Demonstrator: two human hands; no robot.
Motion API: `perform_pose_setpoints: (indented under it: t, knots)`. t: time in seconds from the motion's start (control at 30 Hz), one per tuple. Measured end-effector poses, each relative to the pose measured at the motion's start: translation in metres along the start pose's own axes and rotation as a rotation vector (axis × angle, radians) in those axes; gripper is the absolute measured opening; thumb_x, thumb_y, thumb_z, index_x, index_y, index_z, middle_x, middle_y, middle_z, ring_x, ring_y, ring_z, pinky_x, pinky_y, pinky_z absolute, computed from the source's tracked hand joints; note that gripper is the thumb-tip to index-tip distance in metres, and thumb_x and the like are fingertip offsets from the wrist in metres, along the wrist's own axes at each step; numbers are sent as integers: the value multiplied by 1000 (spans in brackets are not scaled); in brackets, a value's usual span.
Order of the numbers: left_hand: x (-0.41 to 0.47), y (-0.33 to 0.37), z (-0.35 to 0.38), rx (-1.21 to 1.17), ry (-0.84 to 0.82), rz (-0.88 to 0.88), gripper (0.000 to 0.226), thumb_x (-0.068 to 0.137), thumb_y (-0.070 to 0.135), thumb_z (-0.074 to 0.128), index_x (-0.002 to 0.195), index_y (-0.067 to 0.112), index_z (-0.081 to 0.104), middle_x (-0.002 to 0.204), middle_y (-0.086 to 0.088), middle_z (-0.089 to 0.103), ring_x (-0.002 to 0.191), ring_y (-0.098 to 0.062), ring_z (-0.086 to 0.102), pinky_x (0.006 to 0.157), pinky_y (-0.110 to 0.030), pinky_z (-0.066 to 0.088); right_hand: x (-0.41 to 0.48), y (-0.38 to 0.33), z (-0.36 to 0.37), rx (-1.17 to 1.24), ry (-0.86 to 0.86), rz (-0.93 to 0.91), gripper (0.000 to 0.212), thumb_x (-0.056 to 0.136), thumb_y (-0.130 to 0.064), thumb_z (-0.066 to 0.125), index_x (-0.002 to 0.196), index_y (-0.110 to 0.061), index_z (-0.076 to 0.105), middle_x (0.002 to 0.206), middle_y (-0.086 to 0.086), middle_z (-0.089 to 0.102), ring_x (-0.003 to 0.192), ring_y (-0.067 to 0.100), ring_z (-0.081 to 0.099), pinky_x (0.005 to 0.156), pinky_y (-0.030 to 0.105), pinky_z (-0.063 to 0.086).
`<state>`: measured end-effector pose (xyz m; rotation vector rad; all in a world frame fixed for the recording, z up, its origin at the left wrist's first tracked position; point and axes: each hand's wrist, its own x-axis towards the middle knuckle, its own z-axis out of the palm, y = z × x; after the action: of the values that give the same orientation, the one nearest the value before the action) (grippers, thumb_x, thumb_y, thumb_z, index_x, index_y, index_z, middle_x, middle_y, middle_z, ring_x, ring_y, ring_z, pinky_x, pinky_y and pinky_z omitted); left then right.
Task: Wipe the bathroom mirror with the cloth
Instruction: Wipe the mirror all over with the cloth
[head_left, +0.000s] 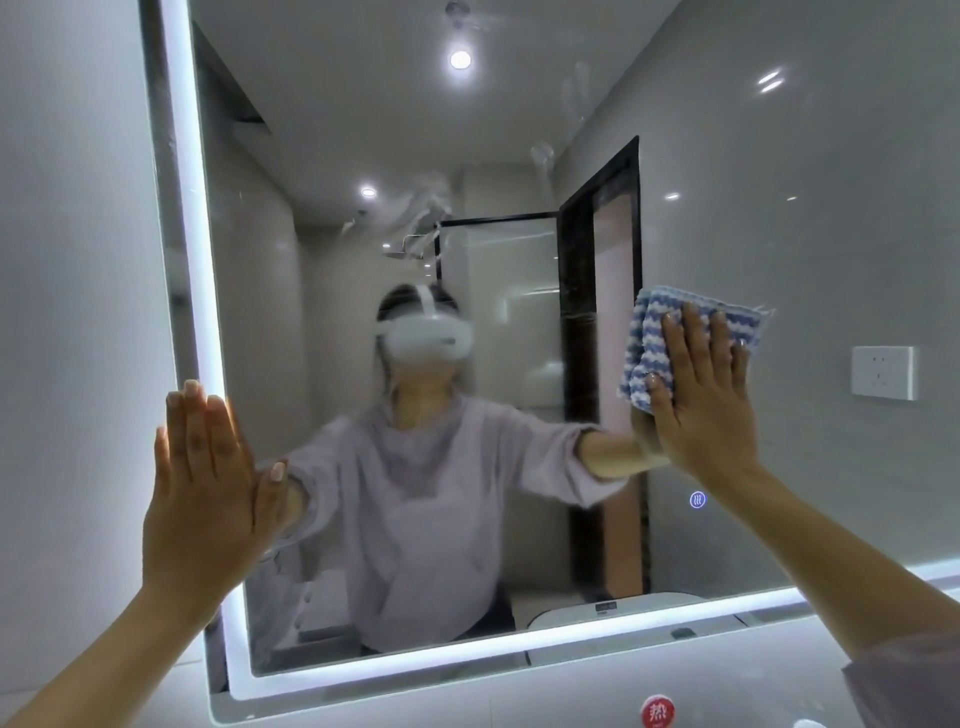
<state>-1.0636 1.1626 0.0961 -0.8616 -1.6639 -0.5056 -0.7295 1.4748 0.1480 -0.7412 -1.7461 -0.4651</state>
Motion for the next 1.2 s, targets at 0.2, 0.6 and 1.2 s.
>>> perform_pose_setpoints:
  t: [0.2,0.6,1.2]
  knots:
    - [1,3,-4,-5,-24,-12,82,93,45,30,150,-7,4,159,-26,0,148,-41,2,117,-55,17,-4,-22,6,37,23,114,66,99,-51,2,155,-16,7,162,9,6,149,29,0,120,48,0]
    - [0,4,-9,-34,-56,-6,78,99,51,12,148,-11,9,158,-28,2,147,-43,3,116,-57,19,19,-118,9,66,32,20,66,100,-46,17,154,-13,0,162,11,-3,148,33,-7,118,56,-1]
    - [3,7,-12,-76,-28,-18,79,96,50,21,147,-11,17,154,-32,11,143,-48,14,112,-60,21,32,-275,11,-1,-19,-416,65,100,-50,20,152,-19,-3,162,2,-2,148,29,-11,119,46,-13]
